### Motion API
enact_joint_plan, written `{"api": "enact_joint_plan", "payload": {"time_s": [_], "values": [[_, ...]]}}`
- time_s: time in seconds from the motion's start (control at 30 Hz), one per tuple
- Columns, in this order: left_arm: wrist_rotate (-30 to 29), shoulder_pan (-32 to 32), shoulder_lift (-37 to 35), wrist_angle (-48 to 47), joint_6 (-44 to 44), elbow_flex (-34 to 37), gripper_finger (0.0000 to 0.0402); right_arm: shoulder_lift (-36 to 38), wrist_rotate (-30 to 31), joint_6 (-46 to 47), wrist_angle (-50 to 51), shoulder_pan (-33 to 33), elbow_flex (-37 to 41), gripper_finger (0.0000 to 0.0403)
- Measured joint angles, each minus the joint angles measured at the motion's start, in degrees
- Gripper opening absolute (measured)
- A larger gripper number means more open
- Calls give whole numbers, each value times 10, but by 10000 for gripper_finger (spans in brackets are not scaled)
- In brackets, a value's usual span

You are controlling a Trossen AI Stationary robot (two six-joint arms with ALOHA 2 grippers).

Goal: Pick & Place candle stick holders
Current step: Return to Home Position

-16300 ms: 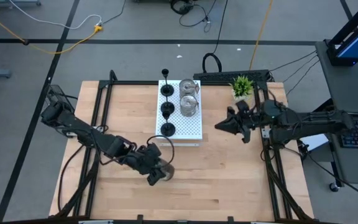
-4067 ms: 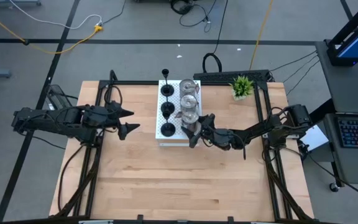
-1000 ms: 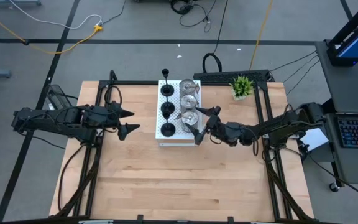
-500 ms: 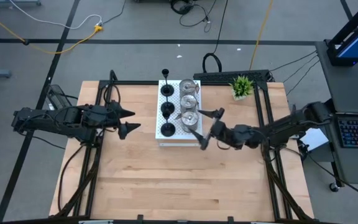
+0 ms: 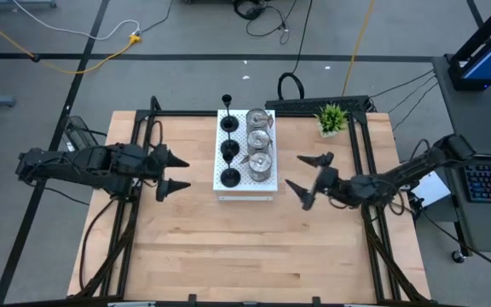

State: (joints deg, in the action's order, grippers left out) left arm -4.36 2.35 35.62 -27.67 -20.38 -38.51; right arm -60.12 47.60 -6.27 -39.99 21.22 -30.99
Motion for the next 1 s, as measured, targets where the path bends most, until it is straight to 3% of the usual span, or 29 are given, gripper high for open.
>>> {"api": "enact_joint_plan", "payload": {"time_s": [0.13, 0.23, 0.3, 0.5, 0.73, 1.0], "values": [[35, 0, -30, 80, 29, 55, 365, 71, -65, 119, 1, 18, 87, 400], [48, 0, -54, 149, 27, 112, 365, 128, -133, 166, 3, 33, 141, 400], [47, 0, -72, 177, 24, 139, 365, 162, -145, 174, 3, 46, 160, 400], [34, -2, -144, 189, 57, 167, 365, 250, -99, 161, 116, 61, 168, 400], [33, -2, -242, 164, 78, 198, 365, 331, -133, 176, 215, 61, 168, 400], [28, -2, -303, 173, 53, 257, 365, 337, -117, 205, 216, 50, 168, 400]]}}
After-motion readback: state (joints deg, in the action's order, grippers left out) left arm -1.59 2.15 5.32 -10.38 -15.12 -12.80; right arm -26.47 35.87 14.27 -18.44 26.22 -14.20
